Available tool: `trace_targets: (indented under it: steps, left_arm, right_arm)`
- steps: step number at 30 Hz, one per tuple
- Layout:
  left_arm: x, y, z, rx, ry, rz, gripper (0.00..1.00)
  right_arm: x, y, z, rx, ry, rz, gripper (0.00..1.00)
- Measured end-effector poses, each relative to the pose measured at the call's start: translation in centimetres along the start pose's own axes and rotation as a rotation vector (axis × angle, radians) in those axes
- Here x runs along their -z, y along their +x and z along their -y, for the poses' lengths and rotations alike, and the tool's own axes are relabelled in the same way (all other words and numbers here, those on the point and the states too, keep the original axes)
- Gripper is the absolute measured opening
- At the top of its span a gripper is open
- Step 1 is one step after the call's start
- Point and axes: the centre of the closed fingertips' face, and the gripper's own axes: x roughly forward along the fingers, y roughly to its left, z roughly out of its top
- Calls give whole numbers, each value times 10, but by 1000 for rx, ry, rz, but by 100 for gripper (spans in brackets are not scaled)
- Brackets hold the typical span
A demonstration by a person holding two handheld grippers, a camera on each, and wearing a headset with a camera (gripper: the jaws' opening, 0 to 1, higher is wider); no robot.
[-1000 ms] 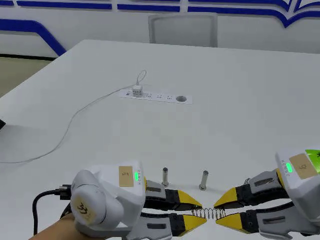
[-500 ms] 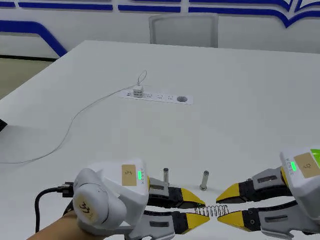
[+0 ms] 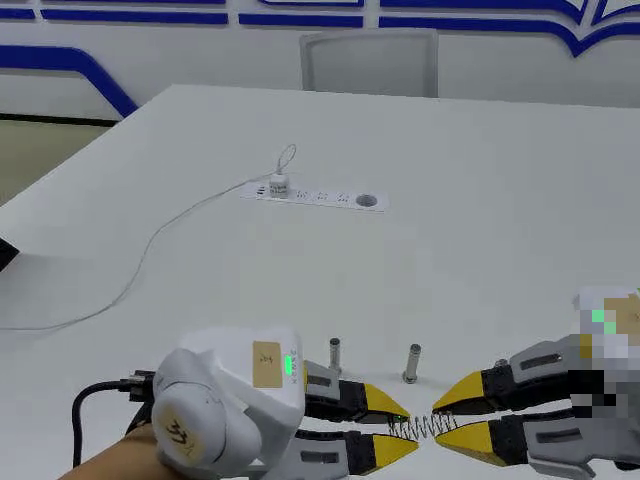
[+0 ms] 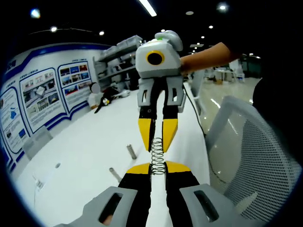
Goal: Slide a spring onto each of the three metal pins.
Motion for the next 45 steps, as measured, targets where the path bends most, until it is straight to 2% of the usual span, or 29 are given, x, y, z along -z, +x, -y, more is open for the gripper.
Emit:
trace_targets:
  steps: [4,12,18,22,28,31,33,38,41,45]
  left_arm:
    - [-2,-1,-3,-12,-3,5,9]
    - [0,-3,-2,-21,15,-4,9]
    - [-5,-6,-4,-37,-16,14,10]
    - [-9,-5,-4,-42,-32,34,10]
    - [-10,-1,-7,-55,-31,40,10]
    - [-12,0,-9,-59,-58,50,10]
    - [-10,1,-12,-69,-59,43,10]
    - [-7,1,-14,-81,-62,39,12]
    - [-7,0,-15,-94,-44,46,12]
    - [-6,-4,-19,-112,-62,57,17]
  right_arm:
    - [-8,-2,1,0,19,33,11]
    - [-18,0,-3,-21,35,65,11]
    - [-29,-3,-3,-25,69,108,11]
    - [-43,-5,-3,-23,110,186,11]
    - [-46,-4,0,-8,98,182,11]
    - [-48,-5,3,11,97,190,10]
    - [-45,-4,6,36,95,171,10]
    - [-44,0,9,50,97,159,10]
    - [-45,0,10,56,97,162,10]
    - [-51,-2,14,70,95,179,10]
